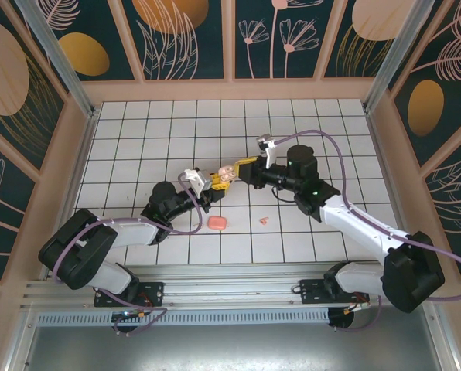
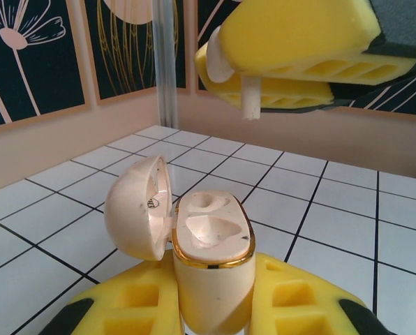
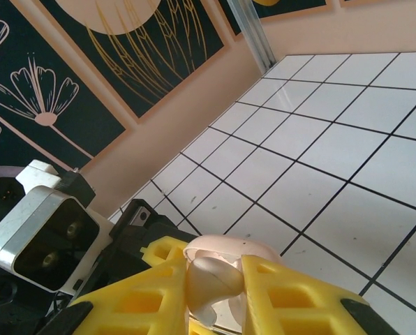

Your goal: Insert the wireless bluetooth earbuds into the charging case

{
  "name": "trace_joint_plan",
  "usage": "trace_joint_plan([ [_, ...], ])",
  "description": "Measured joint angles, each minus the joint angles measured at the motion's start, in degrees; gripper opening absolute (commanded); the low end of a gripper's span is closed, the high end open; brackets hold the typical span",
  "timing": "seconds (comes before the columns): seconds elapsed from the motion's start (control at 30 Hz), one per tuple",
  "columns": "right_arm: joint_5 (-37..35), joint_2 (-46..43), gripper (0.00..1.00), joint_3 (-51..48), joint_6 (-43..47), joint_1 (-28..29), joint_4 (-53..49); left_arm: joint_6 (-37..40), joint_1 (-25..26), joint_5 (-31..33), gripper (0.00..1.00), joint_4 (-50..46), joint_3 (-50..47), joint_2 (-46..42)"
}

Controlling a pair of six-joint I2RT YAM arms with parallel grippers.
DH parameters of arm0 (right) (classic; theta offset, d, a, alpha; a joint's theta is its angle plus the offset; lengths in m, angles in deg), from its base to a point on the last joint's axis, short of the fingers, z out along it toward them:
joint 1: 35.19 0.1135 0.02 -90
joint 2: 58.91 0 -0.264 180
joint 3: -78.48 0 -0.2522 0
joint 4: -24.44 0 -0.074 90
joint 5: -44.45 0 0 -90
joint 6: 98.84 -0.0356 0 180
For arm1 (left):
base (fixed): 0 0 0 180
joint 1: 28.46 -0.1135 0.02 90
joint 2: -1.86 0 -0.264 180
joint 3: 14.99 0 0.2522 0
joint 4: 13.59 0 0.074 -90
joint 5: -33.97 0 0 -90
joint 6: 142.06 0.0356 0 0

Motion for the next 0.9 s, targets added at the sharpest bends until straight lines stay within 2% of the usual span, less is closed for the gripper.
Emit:
trace_joint_plan([
  [0.43, 0.35, 2.19, 0.23, -0.87, 0.0, 0.31, 2.51, 0.02, 0.02, -1.2, 0.04, -0.66, 0.96, -2.19],
  [0.9, -0.63, 1.2, 0.22, -0.87, 2.29, 0.74, 0.83, 1.53, 0.02, -1.01, 0.04, -4.81, 1.09, -4.66],
])
